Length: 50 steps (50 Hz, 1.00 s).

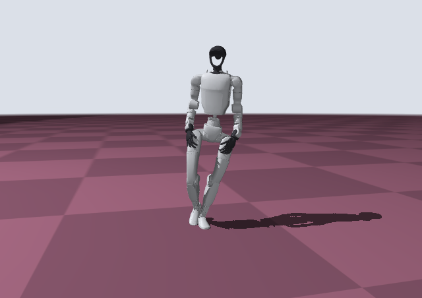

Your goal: Walk run

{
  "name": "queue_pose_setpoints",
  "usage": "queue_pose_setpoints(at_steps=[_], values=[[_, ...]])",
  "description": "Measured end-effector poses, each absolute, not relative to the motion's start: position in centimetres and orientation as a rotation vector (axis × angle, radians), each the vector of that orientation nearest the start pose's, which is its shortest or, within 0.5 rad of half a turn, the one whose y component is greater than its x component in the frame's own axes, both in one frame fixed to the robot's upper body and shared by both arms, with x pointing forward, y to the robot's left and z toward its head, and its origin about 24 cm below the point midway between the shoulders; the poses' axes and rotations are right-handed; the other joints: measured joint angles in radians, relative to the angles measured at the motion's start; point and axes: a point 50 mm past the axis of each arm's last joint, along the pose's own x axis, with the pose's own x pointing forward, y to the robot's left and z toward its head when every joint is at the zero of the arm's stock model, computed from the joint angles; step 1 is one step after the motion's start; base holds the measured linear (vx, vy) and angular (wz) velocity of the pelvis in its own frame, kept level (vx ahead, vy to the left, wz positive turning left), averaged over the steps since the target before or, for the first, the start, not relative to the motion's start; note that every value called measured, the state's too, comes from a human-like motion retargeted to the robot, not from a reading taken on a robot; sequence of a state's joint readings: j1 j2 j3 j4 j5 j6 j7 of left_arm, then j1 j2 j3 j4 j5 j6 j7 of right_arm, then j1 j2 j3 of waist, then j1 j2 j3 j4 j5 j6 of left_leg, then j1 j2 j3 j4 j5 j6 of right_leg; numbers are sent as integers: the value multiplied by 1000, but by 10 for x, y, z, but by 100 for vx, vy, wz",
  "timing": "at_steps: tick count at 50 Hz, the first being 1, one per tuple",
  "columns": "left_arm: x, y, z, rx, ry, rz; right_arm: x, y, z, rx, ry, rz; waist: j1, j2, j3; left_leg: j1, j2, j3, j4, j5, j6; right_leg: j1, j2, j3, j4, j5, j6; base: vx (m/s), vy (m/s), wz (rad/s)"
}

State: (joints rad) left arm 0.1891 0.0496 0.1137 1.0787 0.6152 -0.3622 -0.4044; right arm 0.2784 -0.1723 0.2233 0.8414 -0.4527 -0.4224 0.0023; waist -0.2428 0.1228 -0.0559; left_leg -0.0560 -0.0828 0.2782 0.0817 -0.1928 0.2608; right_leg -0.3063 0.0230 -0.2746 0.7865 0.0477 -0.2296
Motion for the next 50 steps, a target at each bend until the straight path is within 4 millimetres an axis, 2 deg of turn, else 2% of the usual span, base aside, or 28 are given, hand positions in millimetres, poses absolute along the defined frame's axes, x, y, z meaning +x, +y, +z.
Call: queue_pose_setpoints(at_steps=[2, 5, 9, 11, 12, 13, 14, 15, 16, 17, 18, 19, 20, 22, 23, 24, 25, 28, 31, 35, 38, 40, 43, 45, 46, 47, 48, 50], values=[[60, 147, -162, 212, 1006, -674, 85, -158, -134, -466, 654, 437, -34, 5, 15, 13, -21, -103, 17, 8, 1, -16, 26, 81, -120, 22, 46, 33, 14, 338], [65, 148, -161, 186, 995, -682, 91, -155, -131, -432, 616, 404, -68, -23, 47, 37, -78, -276, 50, 11, 1, -8, 58, 256, -335, 78, 160, 31, 5, 316], [76, 161, -160, 228, 1002, -698, 97, -160, -131, -422, 609, 371, -49, -93, 85, 93, -173, -458, 77, 19, 1, -4, -27, 314, -575, 85, 270, 36, -1, 252], [80, 170, -159, 270, 991, -666, 100, -165, -131, -431, 615, 359, -38, -131, 97, 128, -221, -538, 84, 26, 1, -19, -56, 338, -658, 81, 368, 47, -5, 209], [81, 174, -159, 284, 988, -637, 101, -167, -132, -435, 620, 353, -33, -146, 105, 150, -234, -575, 93, 20, -1, -19, -42, 379, -687, 82, 426, 56, -24, 184], [80, 179, -159, 289, 992, -598, 101, -169, -132, -438, 628, 346, -28, -154, 118, 181, -226, -613, 116, -2, -8, -4, 16, 459, -703, 86, 475, 65, -36, 171], [79, 182, -159, 285, 996, -560, 103, -172, -133, -444, 635, 333, -22, -161, 131, 206, -221, -648, 136, -19, -17, 10, 52, 511, -712, 131, 491, 68, -40, 161], [79, 185, -160, 276, 999, -521, 105, -175, -134, -450, 642, 317, -15, -168, 144, 228, -218, -682, 156, -33, -28, 25, 77, 550, -717, 196, 491, 47, 20, 175], [78, 184, -160, 254, 1003, -497, 105, -181, -134, -460, 651, 290, -15, -160, 136, 210, -257, -698, 157, 8, -10, 16, 28, 610, -707, 175, 461, 34, 62, 203], [77, 183, -161, 233, 1009, -475, 105, -187, -134, -467, 660, 261, -24, -153, 130, 193, -288, -720, 175, 40, -5, 5, -26, 575, -691, 148, 430, 29, 76, 259], [77, 184, -162, 213, 1018, -456, 105, -191, -135, -470, 669, 229, -50, -145, 127, 179, -303, -753, 227, 59, -21, -9, -89, 349, -661, 109, 400, 34, 37, 280], [78, 184, -162, 199, 1028, -440, 105, -195, -136, -464, 679, 188, -58, -135, 128, 151, -312, -755, 282, 87, -61, -10, -107, 292, -639, 83, 377, 34, 11, 279], [79, 184, -163, 189, 1039, -426, 106, -200, -137, -455, 690, 144, -57, -124, 131, 116, -317, -742, 337, 122, -112, -6, -102, 321, -620, 63, 356, 28, 11, 266], [78, 178, -165, 179, 1064, -399, 100, -212, -141, -395, 748, 25, -36, -89, 125, 40, -252, -640, 421, 154, -299, 0, -62, 399, -593, 28, 321, 25, 10, 283], [78, 176, -166, 164, 1067, -363, 96, -215, -144, -362, 780, -20, -35, -82, 121, 16, -207, -558, 435, 168, -405, 4, -96, 303, -595, 22, 315, 22, 8, 298], [77, 174, -166, 138, 1060, -318, 92, -217, -146, -335, 812, -49, -35, -81, 115, -5, -170, -474, 451, 182, -473, 14, -131, 211, -600, 16, 309, 22, 7, 302], [77, 172, -166, 106, 1049, -267, 88, -220, -149, -310, 843, -70, -36, -84, 108, -24, -138, -391, 467, 197, -522, 26, -167, 120, -606, 10, 304, 23, 19, 280], [72, 167, -165, -14, 1008, -140, 77, -228, -153, -285, 927, -53, 10, -123, 85, -87, -83, -130, 495, 187, -523, 49, -239, 52, -607, -13, 302, 15, 11, 241], [58, 170, -167, -69, 1031, -37, 66, -233, -156, -275, 1011, 7, 59, -124, 87, -149, -3, -65, 505, 185, -489, 129, -235, -101, -654, -36, 287, 9, -8, 245], [37, 174, -172, -107, 1098, 104, 47, -248, -159, -276, 1145, 27, 146, -122, 88, -230, 63, 45, 420, 151, -357, 212, -224, -236, -693, -72, 295, 11, 10, 233], [19, 175, -174, -184, 1144, 205, 30, -259, -161, -279, 1274, 16, 219, -136, 89, -269, 96, 214, 301, 118, -256, 265, -215, -330, -723, -93, 314, 16, 15, 176], [7, 173, -175, -249, 1182, 252, 17, -267, -161, -277, 1380, 15, 243, -138, 86, -277, 89, 348, 210, 89, -202, 303, -204, -412, -739, -106, 341, 17, 10, 206], [-15, 168, -177, -329, 1248, 331, 1, -277, -160, -297, 1534, 57, 214, -112, 88, -259, 14, 456, 73, 75, -192, 368, -152, -526, -757, -120, 379, 32, 14, 254], [-33, 162, -177, -361, 1308, 384, -6, -282, -158, -327, 1602, 99, 190, -108, 92, -231, -44, 502, 16, 98, -133, 407, -132, -582, -755, -117, 403, 47, 17, 225], [-44, 158, -176, -371, 1348, 402, -8, -284, -157, -345, 1623, 115, 189, -117, 93, -218, -73, 476, 4, 120, -53, 425, -139, -602, -743, -106, 416, 51, 5, 149], [-55, 155, -175, -380, 1391, 422, -10, -286, -156, -365, 1642, 132, 197, -129, 95, -198, -93, 450, -8, 122, 1, 446, -144, -604, -727, -90, 425, 66, -14, 46], [-69, 153, -173, -387, 1442, 445, -12, -286, -156, -387, 1658, 150, 223, -146, 99, -164, -96, 422, -17, 83, 1, 471, -145, -569, -704, -66, 425, 80, -23, -11], [-92, 150, -169, -398, 1542, 463, -12, -285, -157, -420, 1675, 170, 250, -153, 98, -172, -103, 220, -7, 37, 1, 484, -146, -551, -619, 59, 382, 79, -6, 4]])
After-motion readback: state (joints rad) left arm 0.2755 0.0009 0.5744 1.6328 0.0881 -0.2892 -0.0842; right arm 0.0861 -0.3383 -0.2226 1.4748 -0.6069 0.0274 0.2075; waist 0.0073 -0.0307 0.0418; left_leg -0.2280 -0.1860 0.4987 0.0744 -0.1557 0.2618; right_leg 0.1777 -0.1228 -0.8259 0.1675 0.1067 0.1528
